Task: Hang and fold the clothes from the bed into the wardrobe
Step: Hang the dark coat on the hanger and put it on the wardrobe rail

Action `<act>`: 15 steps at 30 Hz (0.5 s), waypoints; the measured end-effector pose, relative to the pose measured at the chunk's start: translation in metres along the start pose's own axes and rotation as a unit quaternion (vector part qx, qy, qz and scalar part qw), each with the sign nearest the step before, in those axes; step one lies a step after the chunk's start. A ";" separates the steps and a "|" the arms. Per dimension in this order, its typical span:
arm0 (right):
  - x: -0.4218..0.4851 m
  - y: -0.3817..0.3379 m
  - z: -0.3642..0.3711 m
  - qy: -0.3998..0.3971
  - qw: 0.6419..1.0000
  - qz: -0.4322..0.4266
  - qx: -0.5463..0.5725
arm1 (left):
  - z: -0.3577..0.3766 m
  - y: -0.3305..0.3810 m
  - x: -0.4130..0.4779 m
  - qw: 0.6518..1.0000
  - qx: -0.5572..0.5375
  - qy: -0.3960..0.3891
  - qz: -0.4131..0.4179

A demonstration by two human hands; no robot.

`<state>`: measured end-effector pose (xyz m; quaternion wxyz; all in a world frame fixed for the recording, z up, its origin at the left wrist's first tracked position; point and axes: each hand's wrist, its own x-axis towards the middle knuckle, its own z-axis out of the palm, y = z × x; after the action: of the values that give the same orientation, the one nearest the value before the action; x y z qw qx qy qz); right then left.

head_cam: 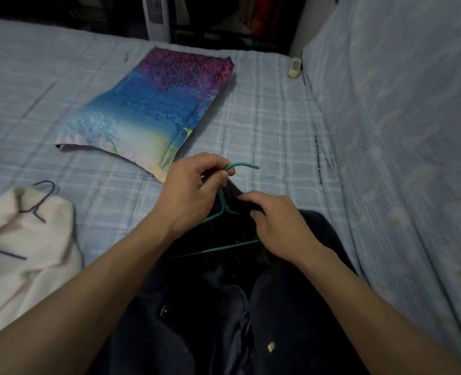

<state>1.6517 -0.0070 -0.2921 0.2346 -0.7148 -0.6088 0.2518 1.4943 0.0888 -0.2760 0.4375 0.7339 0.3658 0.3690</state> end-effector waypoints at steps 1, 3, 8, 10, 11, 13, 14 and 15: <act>-0.005 -0.007 -0.004 -0.016 1.000 -0.002 0.002 | -0.004 0.009 -0.003 1.000 0.002 -0.003 0.006; -0.013 -0.020 -0.011 -0.042 0.999 -0.015 -0.016 | -0.011 0.025 -0.010 1.000 0.005 -0.006 0.011; -0.037 -0.052 -0.014 -0.020 0.995 -0.073 -0.068 | -0.023 0.063 -0.031 0.999 0.026 0.005 0.040; -0.048 -0.059 -0.010 0.012 0.995 -0.077 -0.069 | -0.025 0.076 -0.041 0.998 0.032 0.008 0.053; -0.053 -0.061 -0.009 0.026 0.994 -0.076 -0.068 | -0.025 0.082 -0.045 0.998 0.032 0.008 0.058; -0.064 -0.065 -0.008 0.044 0.994 -0.078 -0.062 | -0.026 0.089 -0.053 0.998 0.025 0.009 0.061; -0.069 -0.067 -0.007 0.048 0.994 -0.080 -0.055 | -0.027 0.092 -0.056 0.998 0.018 0.010 0.060; -0.073 -0.069 -0.007 0.050 0.994 -0.080 -0.046 | -0.028 0.094 -0.060 0.998 0.014 0.009 0.063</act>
<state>1.5945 -0.0695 -0.2370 0.2511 -0.6859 -0.6622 0.1676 1.4629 0.0151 -0.1937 0.3992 0.7583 0.3280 0.3976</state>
